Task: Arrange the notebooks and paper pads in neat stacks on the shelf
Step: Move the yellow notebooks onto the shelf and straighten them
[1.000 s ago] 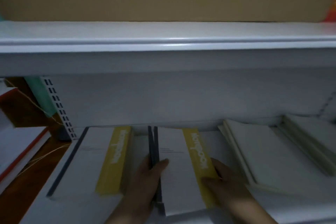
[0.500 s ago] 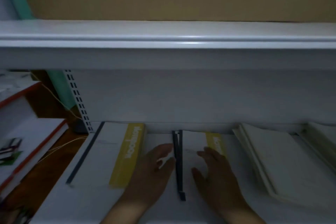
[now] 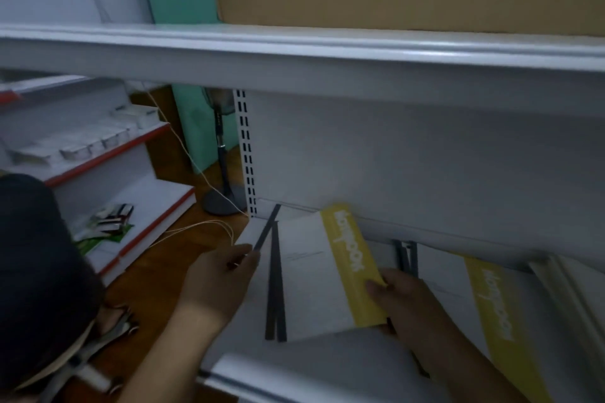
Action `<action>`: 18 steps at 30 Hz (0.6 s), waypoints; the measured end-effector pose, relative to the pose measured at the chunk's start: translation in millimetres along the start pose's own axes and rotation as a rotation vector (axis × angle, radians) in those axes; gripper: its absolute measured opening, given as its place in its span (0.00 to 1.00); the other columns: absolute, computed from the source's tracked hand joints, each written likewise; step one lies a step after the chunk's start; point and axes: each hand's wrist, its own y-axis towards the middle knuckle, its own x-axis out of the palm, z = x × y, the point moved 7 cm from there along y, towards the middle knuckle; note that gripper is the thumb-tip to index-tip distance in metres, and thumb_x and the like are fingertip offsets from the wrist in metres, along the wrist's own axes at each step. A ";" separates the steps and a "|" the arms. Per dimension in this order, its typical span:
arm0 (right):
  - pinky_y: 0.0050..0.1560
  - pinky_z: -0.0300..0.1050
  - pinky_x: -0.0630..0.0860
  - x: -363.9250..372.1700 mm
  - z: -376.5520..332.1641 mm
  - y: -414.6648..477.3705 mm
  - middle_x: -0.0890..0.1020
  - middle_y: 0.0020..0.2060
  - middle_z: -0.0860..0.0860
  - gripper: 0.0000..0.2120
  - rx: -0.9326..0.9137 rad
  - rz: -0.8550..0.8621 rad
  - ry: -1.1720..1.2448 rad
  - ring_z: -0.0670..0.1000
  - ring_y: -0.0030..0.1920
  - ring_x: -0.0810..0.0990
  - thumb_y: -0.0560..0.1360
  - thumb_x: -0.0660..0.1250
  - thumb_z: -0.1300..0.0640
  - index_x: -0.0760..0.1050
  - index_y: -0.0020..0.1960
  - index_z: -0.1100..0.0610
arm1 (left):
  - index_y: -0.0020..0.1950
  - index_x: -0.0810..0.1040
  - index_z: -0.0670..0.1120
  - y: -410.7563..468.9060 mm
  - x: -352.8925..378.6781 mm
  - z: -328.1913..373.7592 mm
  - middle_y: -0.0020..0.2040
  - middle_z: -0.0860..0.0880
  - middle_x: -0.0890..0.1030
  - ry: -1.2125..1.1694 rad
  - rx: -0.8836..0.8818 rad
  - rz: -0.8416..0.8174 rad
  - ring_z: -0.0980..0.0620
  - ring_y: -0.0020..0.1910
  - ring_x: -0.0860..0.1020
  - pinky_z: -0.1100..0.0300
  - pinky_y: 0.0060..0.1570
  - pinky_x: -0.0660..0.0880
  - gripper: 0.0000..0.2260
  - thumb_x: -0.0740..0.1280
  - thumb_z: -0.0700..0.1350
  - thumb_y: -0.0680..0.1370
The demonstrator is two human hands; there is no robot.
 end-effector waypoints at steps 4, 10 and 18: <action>0.24 0.37 0.69 16.0 -10.4 -6.3 0.79 0.24 0.51 0.09 -0.060 -0.024 0.157 0.50 0.22 0.74 0.78 0.60 0.62 0.78 0.44 0.55 | 0.55 0.78 0.46 -6.2 8.1 -1.5 0.47 0.45 0.81 -0.355 -0.185 -0.169 0.49 0.47 0.80 0.58 0.44 0.78 0.08 0.63 0.44 0.78; 0.23 0.36 0.64 13.1 -12.4 -16.3 0.77 0.21 0.50 0.10 -0.132 -0.009 0.332 0.47 0.19 0.71 0.78 0.60 0.63 0.79 0.47 0.55 | 0.64 0.74 0.44 -5.5 1.9 -7.4 0.51 0.44 0.84 -0.479 -0.183 -0.221 0.47 0.50 0.82 0.51 0.54 0.77 0.15 0.63 0.45 0.77; 0.18 0.39 0.65 14.5 -6.4 -25.0 0.78 0.22 0.57 0.14 -0.170 -0.086 0.256 0.52 0.19 0.74 0.66 0.63 0.52 0.80 0.49 0.52 | 0.54 0.81 0.43 -8.4 19.7 -2.9 0.47 0.41 0.85 -0.690 -0.265 -0.368 0.43 0.47 0.83 0.48 0.49 0.78 0.09 0.62 0.40 0.78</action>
